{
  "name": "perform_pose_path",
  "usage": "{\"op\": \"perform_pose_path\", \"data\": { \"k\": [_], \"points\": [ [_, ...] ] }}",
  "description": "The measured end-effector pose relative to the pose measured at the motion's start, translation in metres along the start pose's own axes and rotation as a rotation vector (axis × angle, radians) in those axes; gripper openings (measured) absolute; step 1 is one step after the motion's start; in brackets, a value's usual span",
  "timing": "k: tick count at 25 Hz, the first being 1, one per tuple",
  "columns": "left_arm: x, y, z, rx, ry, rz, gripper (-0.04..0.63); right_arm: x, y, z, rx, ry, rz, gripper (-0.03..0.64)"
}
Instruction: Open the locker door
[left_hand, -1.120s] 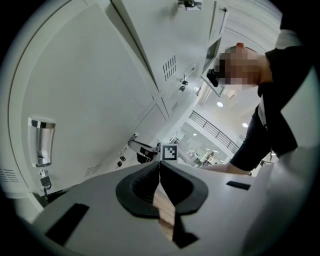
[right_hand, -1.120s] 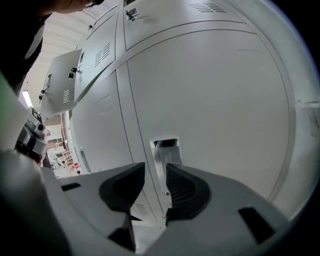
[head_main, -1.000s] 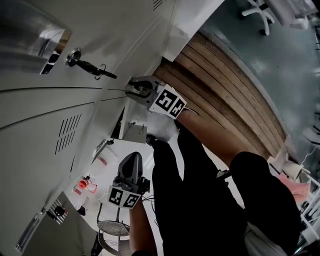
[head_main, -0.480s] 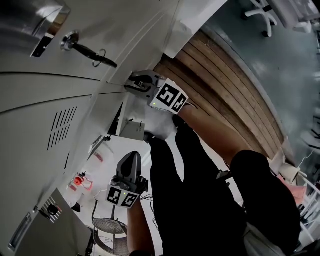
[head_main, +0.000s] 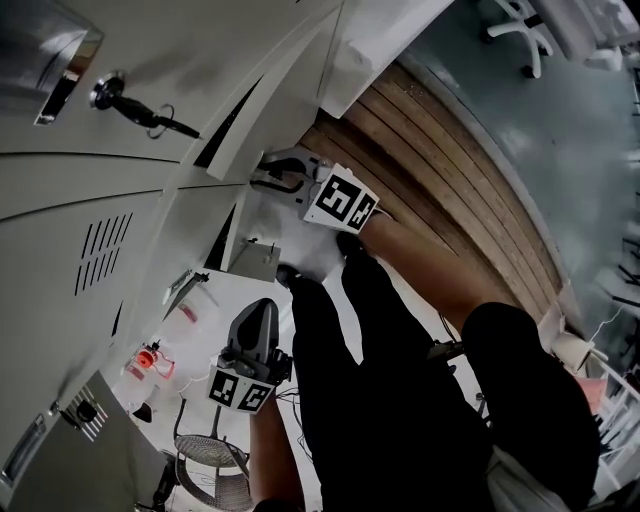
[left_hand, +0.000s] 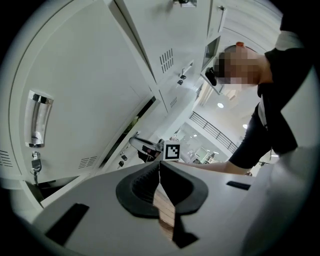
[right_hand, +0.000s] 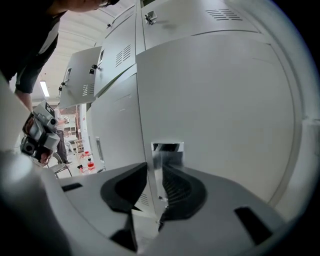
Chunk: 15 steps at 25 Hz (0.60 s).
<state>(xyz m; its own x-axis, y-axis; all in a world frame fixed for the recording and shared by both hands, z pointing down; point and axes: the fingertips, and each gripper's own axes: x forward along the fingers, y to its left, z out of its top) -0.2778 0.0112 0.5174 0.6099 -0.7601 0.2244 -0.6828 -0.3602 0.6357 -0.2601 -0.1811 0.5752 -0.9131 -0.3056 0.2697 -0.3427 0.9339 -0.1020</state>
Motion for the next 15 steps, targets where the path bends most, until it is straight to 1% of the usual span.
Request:
{"op": "perform_pose_path", "data": {
  "k": [9,15],
  "points": [
    [0.017,-0.024,-0.012,0.006,-0.042,0.042,0.018,-0.028,0.009,-0.009,-0.034,-0.012,0.082,0.105],
    [0.031,-0.041,-0.02,0.006,-0.099,0.082,0.018,-0.051,0.014,-0.016,-0.045,-0.018,0.137,0.107]
  ]
}}
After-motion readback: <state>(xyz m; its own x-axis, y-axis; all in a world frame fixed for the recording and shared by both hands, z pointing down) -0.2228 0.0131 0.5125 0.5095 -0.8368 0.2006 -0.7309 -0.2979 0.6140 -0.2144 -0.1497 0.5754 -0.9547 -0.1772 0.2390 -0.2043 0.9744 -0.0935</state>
